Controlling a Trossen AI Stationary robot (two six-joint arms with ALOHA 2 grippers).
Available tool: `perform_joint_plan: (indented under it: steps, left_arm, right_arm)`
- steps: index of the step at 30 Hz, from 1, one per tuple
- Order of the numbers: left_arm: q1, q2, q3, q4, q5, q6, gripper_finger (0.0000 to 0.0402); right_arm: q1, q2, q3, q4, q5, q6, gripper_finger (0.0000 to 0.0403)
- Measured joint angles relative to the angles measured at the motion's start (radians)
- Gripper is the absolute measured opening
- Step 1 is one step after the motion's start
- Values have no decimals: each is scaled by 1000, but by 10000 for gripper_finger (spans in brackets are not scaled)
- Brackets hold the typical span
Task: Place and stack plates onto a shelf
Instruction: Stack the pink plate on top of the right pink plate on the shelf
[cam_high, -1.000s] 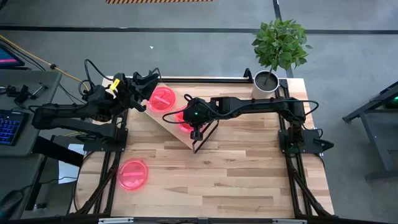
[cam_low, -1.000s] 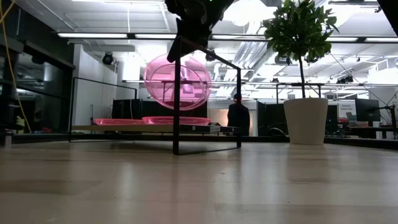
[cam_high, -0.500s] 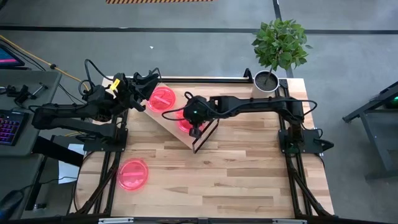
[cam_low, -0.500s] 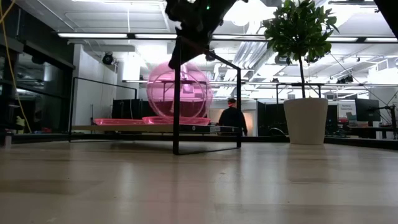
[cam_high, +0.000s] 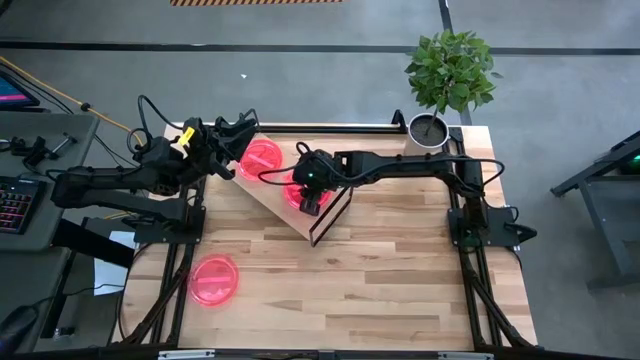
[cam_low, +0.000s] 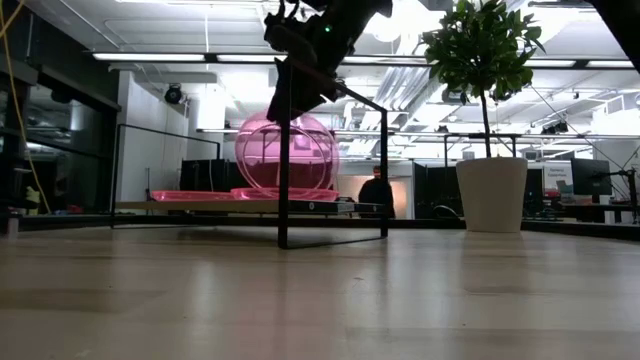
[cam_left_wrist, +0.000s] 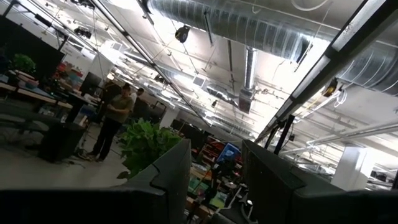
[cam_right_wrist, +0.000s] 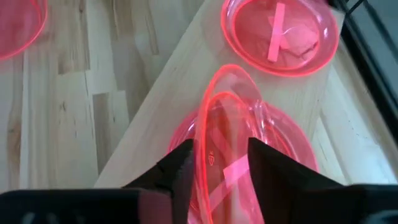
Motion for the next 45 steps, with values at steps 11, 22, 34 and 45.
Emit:
perform_joint_plan:
  steps: [11,22,34,45]
  left_arm:
    - [0,0,0,-7,0,18,131]
    - [0,-1,0,-52,0,19,131]
    - [0,-12,1,-483,1,-70,131]
    - [-106,182,-116,-640,35,-162,55]
  right_arm:
    - [-12,-1,61,-95,-73,-22,183]
    - [-62,-16,107,-165,-3,-81,183]
    - [-112,-385,-61,-312,-17,-55,183]
    - [41,-876,-608,-122,153,307,62]
